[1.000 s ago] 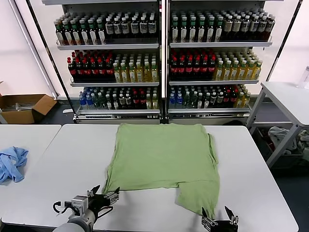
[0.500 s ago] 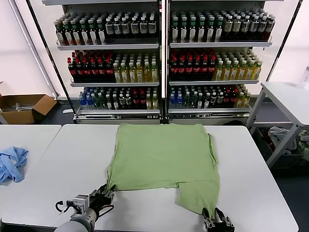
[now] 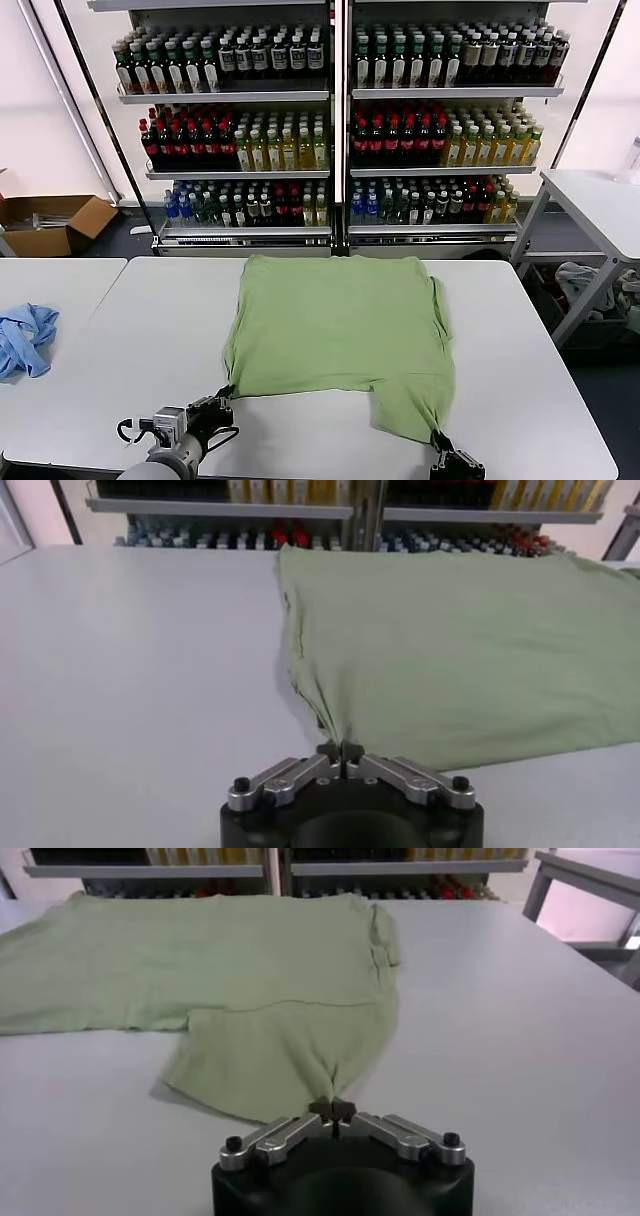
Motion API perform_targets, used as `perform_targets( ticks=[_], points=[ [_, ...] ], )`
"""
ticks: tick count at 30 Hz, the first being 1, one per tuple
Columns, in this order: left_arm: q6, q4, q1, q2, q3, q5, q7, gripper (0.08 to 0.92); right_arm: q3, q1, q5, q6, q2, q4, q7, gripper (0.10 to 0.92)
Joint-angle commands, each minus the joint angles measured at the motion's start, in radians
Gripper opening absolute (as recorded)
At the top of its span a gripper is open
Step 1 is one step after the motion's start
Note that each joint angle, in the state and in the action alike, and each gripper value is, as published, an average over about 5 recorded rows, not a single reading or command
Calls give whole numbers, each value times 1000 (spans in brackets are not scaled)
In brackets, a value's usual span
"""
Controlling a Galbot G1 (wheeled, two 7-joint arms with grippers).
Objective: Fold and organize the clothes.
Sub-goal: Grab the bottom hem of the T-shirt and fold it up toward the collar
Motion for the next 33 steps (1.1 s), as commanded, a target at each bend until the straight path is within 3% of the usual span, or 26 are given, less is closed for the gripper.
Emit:
perform_targets(
  ticks=[1,10,21,33],
  points=[
    [-12,-94,-14,17,-51,-16,-8,86,32,10,-26,17,0,59,3,106],
    [14,-83,-182,31,-22,-45,-38,86,120,183,13,-59,-42,58,-3,106],
    [34,107,-509,-8,154,-46,-82,86,58,552,66,-85,-174,-199,-222,106],
    [55,371,-725,-74,226,-10,-83,86,-136,926,15,-30,-183,-523,-292,106]
  ],
)
